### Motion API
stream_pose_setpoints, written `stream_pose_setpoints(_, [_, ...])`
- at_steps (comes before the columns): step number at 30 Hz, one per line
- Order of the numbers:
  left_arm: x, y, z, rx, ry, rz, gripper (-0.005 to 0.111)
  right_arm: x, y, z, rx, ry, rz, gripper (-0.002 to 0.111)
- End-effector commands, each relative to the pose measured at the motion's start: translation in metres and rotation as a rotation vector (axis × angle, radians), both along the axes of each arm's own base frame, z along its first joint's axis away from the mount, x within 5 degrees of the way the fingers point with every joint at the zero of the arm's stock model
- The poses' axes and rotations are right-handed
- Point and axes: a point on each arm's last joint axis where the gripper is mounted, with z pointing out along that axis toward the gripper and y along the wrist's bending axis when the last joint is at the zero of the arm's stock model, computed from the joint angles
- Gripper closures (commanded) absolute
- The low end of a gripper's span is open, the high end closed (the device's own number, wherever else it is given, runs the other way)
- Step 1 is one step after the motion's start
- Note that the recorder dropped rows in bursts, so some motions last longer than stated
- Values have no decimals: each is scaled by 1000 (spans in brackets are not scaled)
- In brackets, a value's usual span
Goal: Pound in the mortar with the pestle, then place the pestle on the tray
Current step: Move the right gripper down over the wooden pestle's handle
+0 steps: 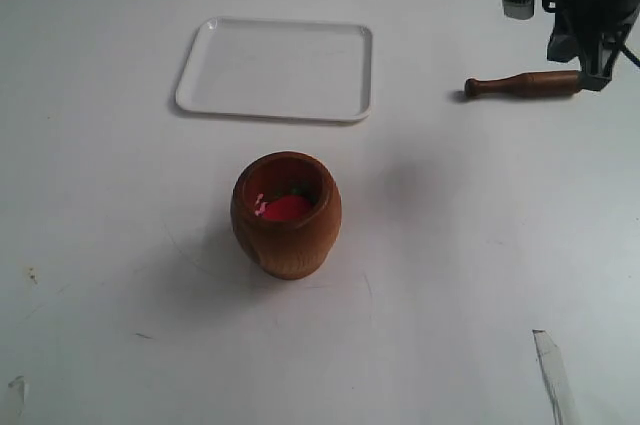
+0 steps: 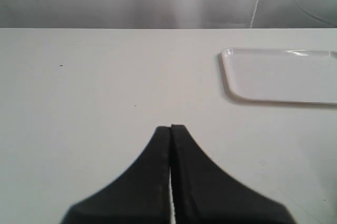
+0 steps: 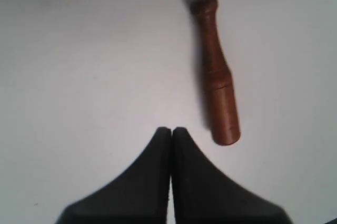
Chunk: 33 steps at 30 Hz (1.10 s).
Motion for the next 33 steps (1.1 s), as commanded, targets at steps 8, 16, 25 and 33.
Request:
stream_pose_setpoints(8, [0,-1,0,-15,-4,-6,107,40,12,-70,96,-49,-8,98])
stream_pose_setpoints(16, [0,-1,0,-15,-4,-6,107,47,15,-93,97,-53,-6,55])
stream_pose_setpoints(25, [0,-1,0,-15,-4,-6,107,52,16,-92,112,-103,-2,57])
stream_pose_setpoints(33, [0,-1,0,-15,-4,-6,107,54,16,-114,92,-70,-1,57])
